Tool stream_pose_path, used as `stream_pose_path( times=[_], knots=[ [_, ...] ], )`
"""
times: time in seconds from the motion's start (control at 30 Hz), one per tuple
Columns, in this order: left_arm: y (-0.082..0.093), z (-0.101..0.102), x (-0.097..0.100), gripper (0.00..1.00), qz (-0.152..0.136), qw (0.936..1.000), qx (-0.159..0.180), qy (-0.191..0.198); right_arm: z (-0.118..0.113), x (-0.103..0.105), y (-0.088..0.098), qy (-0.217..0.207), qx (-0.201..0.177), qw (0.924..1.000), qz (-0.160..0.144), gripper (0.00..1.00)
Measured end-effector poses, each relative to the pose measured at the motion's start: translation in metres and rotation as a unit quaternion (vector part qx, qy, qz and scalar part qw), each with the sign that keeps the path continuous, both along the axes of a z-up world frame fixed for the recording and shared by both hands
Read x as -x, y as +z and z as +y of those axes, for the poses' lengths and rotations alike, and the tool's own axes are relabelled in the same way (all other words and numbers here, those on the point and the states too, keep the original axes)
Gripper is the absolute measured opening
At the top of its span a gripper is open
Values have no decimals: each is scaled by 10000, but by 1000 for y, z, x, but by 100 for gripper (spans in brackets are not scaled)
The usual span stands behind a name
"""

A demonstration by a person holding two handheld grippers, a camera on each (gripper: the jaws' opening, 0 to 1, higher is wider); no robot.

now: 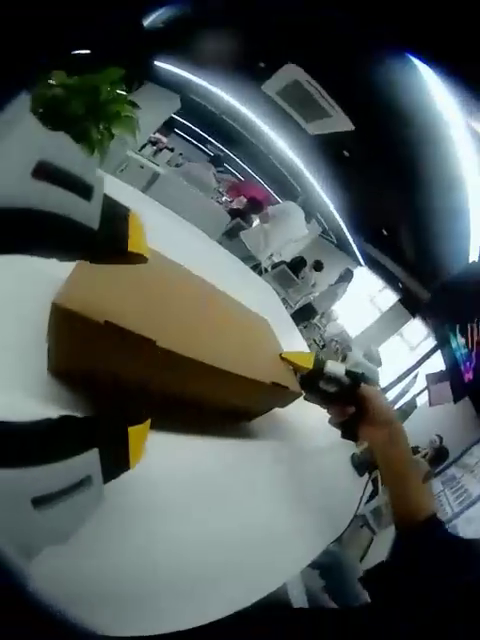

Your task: Operate the shoe box by opening the lid, removing the specified soft item, and placing it in the target area until the item is outside and the box remains undamaged.

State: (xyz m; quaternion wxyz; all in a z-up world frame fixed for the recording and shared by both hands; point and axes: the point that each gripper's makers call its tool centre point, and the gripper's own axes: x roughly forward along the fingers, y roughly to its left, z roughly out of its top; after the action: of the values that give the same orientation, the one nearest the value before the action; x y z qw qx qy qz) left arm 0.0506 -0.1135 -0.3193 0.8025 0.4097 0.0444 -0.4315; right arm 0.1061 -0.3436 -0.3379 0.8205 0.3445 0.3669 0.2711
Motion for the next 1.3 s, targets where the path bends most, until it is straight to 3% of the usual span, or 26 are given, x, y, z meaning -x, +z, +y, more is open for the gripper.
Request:
stream_pose_path(
  times=[0.13,0.27,0.63,0.87,1.3],
  knots=[
    [-5,-2,-7,59,-460,9982,-380,111,0,0,0,3,-9,10000,4,25],
    [-8,-5,-9,59,-640,9960,-612,99,0,-1,0,3,5,10000,3,25],
    [-16,-9,-11,58,-929,9920,-842,157,1,0,0,7,-26,10000,3,25],
    [-19,-8,-17,56,-1416,9821,-1208,285,1,2,0,2,-53,10000,0,25],
    [-20,-4,-25,50,-1850,9693,-1566,420,1,2,1,22,-84,10000,0,24]
  ],
)
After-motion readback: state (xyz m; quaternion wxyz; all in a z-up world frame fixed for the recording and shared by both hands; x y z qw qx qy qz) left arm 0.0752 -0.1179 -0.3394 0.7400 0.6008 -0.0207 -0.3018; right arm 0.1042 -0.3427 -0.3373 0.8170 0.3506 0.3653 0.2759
